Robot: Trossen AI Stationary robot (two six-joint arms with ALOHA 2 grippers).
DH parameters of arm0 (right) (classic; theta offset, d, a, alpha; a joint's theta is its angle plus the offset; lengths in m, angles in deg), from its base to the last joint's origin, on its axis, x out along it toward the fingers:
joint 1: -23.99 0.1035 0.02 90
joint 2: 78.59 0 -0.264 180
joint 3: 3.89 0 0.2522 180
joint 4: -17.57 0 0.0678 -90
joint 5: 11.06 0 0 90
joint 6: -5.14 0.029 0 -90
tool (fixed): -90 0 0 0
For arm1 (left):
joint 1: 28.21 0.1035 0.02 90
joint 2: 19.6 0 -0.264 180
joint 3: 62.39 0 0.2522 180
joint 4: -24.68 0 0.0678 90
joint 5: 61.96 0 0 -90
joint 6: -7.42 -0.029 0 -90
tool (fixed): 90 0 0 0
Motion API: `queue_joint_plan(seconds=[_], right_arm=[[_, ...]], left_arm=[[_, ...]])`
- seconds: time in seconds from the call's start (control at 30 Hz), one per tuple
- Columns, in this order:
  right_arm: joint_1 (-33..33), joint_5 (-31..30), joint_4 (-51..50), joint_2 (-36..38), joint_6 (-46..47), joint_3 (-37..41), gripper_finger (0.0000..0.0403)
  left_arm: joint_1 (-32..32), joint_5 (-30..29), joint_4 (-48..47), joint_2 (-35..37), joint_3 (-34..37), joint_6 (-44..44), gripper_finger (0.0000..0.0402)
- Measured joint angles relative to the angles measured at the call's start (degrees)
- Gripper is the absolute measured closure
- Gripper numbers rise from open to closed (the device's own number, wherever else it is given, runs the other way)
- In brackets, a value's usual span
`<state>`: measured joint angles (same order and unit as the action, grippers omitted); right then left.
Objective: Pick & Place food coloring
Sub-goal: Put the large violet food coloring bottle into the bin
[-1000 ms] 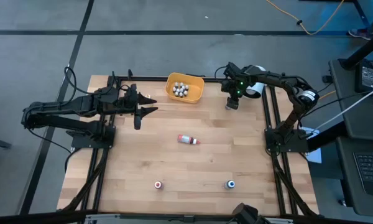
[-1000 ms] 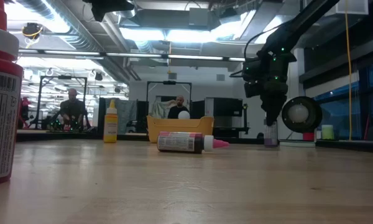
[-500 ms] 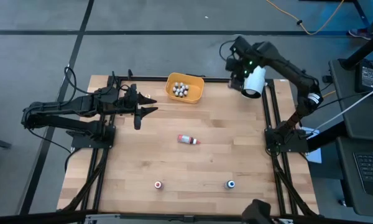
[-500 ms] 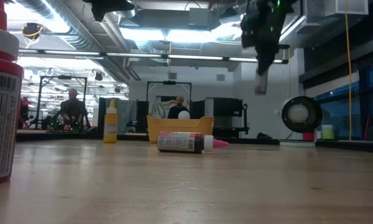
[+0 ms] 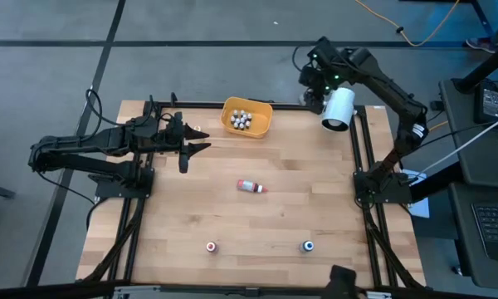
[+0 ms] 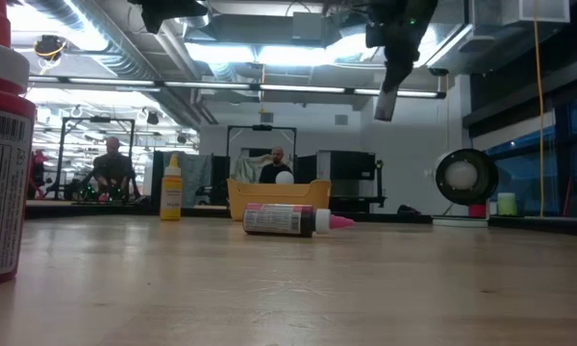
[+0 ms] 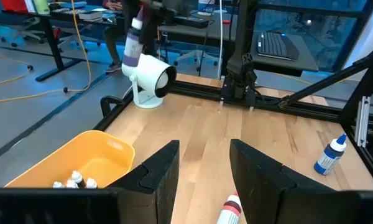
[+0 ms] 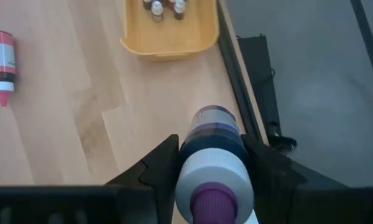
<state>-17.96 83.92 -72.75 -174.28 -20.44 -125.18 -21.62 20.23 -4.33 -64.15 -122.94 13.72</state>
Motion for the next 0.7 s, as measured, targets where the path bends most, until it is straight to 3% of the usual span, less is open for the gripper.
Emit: queue_joint_plan(seconds=[0.17, 0.53, 0.7], right_arm=[[3.7, 0.5, 1.7, -4.9, 0.1, -2.5, 0.0252], [6.6, 0.7, 1.8, -23.1, 0.0, -25.6, 0.0250], [6.6, 2.1, 1.3, -26.0, 0.0, -26.6, 0.0246]], left_arm=[[0.0, 0.0, 0.0, 0.0, 0.0, 0.0, 0.0263], [0.0, 0.0, 0.0, 0.0, 0.0, 0.0, 0.0263], [0.0, 0.0, 0.0, 0.0, 0.0, 0.0, 0.0263]])
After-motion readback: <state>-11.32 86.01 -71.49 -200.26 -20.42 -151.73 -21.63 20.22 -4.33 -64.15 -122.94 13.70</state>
